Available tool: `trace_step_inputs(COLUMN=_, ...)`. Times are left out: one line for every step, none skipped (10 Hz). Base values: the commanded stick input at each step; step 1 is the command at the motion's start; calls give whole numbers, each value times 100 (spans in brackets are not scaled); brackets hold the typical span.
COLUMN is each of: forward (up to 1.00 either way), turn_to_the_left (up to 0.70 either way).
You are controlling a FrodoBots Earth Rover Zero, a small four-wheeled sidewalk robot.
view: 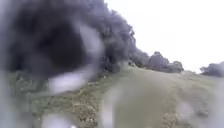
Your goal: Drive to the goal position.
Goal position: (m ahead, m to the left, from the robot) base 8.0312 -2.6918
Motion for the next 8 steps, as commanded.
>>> trace_step_inputs(forward=85, turn_to_the_left=-34)
trace_step_inputs(forward=85, turn_to_the_left=-34)
trace_step_inputs(forward=85, turn_to_the_left=-34)
trace_step_inputs(forward=85, turn_to_the_left=-34)
trace_step_inputs(forward=85, turn_to_the_left=-34)
trace_step_inputs(forward=85, turn_to_the_left=-34)
trace_step_inputs(forward=85, turn_to_the_left=-34)
trace_step_inputs(forward=85, turn_to_the_left=-34)
